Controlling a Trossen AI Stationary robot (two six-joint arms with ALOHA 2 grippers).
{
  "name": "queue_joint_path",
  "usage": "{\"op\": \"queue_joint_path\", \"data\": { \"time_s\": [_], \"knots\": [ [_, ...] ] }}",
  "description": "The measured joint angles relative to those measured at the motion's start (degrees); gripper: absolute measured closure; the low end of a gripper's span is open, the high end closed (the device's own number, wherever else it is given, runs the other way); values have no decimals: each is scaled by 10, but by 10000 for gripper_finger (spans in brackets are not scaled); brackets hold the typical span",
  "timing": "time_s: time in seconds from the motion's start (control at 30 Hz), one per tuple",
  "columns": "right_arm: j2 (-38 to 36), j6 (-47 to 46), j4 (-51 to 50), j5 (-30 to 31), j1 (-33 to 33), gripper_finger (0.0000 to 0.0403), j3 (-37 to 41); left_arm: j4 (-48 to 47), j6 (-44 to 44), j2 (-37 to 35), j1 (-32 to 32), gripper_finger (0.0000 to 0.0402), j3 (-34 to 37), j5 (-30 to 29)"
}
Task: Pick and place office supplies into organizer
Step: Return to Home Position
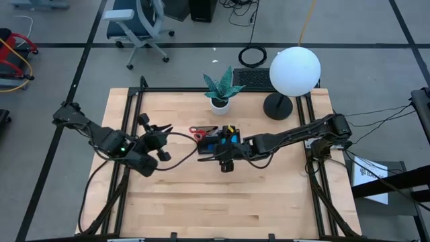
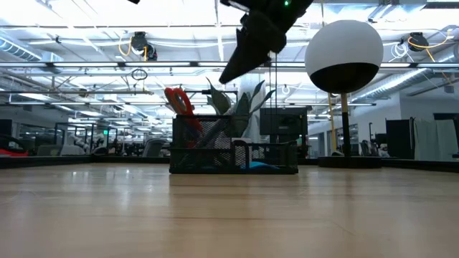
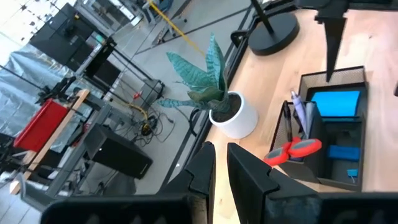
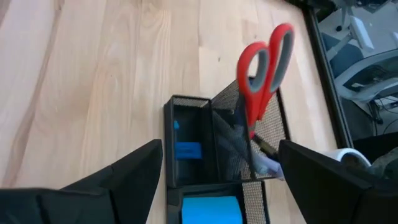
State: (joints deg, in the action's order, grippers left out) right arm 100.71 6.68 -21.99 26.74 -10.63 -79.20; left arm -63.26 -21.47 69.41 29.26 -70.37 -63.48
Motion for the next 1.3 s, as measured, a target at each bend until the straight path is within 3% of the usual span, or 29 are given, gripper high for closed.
{"op": "queue_joint_path", "data": {
  "time_s": [0.2, 0.33, 0.43, 0.6, 0.73, 0.97, 1.1, 1.3],
  "knots": [
    [-6, 0, 0, 0, 0, 93, 0, 32, 10, -77, 36, 350, 61, -13],
    [-6, 2, -1, 1, 1, 92, 0, 136, 85, -147, 55, 350, 123, 2],
    [-6, 0, 6, 1, 1, 93, 0, 253, 188, -192, 64, 350, 163, 63],
    [-10, 21, 15, 2, 1, 92, 0, 395, 349, -236, 64, 350, 216, 216],
    [-30, 3, 16, 2, -2, 90, 0, 407, 418, -245, 64, 350, 236, 247],
    [-97, -53, -38, -24, -14, 90, 0, 382, 447, -243, 63, 350, 252, 246],
    [-149, -69, -14, -55, -20, 91, 28, 431, 454, -243, 49, 350, 253, 253],
    [-249, -59, 146, -129, -7, 92, 168, 476, 471, -240, -12, 350, 253, 411]
  ]
}}
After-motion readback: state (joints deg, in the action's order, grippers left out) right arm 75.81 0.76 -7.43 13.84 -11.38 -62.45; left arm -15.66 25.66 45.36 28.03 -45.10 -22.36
